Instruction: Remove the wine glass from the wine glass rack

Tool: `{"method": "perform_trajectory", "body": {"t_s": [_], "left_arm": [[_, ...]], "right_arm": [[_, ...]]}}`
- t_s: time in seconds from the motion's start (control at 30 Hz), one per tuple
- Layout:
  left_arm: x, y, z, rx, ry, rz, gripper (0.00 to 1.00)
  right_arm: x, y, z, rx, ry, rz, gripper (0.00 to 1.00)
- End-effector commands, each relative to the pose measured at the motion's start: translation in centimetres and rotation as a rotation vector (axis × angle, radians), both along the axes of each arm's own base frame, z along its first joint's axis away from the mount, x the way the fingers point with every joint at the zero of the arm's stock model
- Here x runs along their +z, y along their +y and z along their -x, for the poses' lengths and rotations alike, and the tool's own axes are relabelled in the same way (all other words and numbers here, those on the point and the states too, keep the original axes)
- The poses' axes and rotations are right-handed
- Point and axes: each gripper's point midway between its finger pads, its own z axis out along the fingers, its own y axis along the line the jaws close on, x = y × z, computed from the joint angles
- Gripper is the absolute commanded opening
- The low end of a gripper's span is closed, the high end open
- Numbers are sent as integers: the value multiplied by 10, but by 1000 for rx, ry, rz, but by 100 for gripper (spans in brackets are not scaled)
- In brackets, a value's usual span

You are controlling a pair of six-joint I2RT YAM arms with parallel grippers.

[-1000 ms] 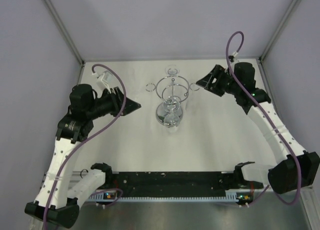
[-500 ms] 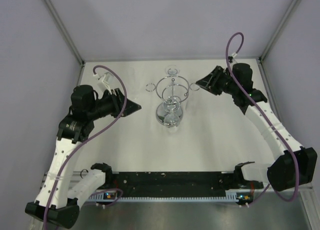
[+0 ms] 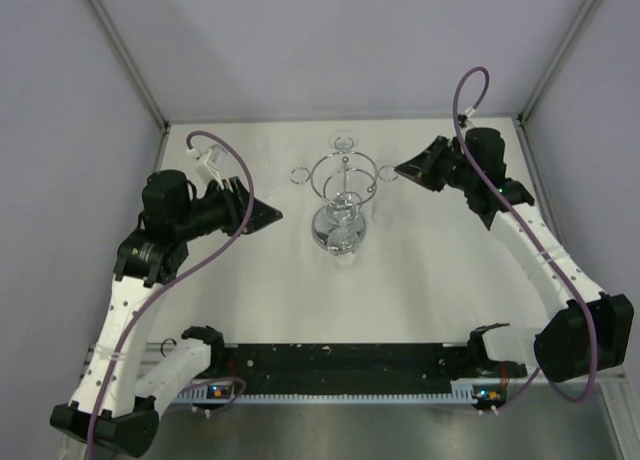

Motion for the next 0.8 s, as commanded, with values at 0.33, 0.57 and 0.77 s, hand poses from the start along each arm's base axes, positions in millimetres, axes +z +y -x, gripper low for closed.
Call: {"method": "perform_trajectory", "body": {"t_s": [0.33,0.57,0.77], "left_arm": [[11,0,5,-20,-64,-1,47],[10,0,4,-16,-59,-2,47],[12,1,5,-8,-64,-6,47]], "right_arm": [[28,-2,12,13,-74,-32,4],[25,-3,17,16,-66,-21,11],[27,-4,20,18,-69,-22,15]]}}
